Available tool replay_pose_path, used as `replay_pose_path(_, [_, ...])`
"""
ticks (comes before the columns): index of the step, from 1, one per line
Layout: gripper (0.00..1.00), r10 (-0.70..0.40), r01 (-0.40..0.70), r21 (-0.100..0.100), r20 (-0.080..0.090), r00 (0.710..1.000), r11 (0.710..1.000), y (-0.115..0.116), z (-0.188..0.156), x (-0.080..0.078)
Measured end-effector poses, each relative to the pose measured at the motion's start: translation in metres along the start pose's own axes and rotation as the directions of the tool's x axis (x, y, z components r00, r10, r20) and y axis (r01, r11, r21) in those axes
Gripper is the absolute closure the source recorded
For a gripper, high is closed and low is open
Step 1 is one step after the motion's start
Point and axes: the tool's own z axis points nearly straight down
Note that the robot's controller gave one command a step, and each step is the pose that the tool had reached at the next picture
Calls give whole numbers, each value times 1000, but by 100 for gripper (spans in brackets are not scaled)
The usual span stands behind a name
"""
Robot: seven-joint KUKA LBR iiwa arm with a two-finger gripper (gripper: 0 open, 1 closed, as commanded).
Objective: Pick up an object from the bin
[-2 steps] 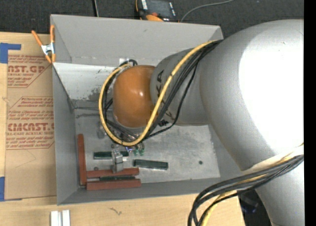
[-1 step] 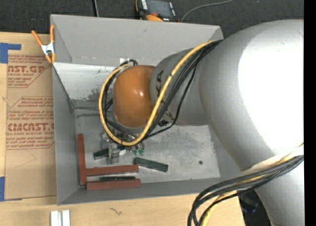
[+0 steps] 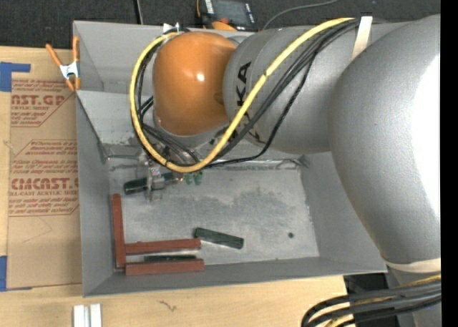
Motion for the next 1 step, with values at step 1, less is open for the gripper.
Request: replay_pose_path(1, [100,0,0,2,1,1000,1000,3,-83,3])
